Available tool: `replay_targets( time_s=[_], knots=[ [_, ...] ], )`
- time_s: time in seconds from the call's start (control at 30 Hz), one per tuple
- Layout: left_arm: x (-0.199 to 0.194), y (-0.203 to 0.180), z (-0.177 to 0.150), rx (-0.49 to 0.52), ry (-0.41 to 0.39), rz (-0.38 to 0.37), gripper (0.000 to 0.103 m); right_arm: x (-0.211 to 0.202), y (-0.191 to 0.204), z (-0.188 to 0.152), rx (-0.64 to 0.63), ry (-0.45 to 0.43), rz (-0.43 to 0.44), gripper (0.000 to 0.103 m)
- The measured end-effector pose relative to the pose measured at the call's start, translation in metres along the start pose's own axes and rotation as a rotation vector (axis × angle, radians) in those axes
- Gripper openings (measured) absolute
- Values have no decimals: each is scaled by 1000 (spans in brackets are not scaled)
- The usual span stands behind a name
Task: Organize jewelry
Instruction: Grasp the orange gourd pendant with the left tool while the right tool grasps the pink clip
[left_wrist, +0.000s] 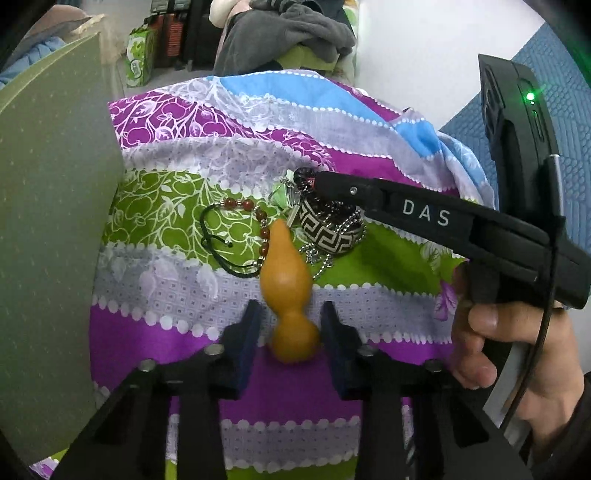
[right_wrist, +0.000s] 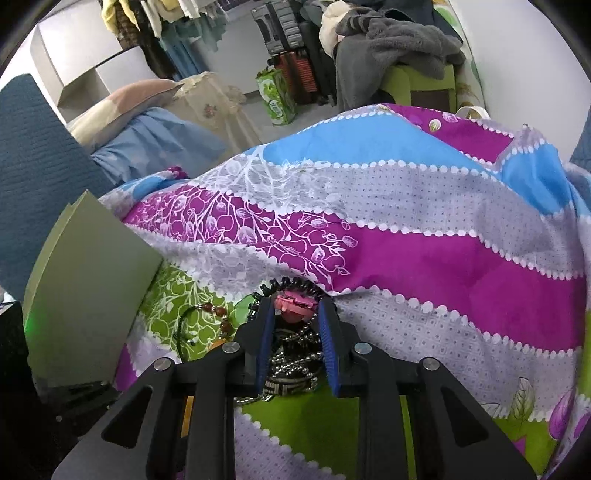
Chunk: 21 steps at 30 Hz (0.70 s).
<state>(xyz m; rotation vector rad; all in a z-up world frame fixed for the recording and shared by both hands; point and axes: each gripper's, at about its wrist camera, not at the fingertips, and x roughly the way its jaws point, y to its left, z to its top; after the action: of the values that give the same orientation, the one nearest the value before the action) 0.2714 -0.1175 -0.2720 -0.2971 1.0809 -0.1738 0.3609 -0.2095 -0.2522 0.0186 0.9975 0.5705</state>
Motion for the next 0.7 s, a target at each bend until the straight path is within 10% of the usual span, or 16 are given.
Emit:
replay_targets(
  time_s=[0.7],
  knots=[
    [-46,5,9,31,-95,-27,27,-40,10,0,44,-102,-59,16]
  ],
)
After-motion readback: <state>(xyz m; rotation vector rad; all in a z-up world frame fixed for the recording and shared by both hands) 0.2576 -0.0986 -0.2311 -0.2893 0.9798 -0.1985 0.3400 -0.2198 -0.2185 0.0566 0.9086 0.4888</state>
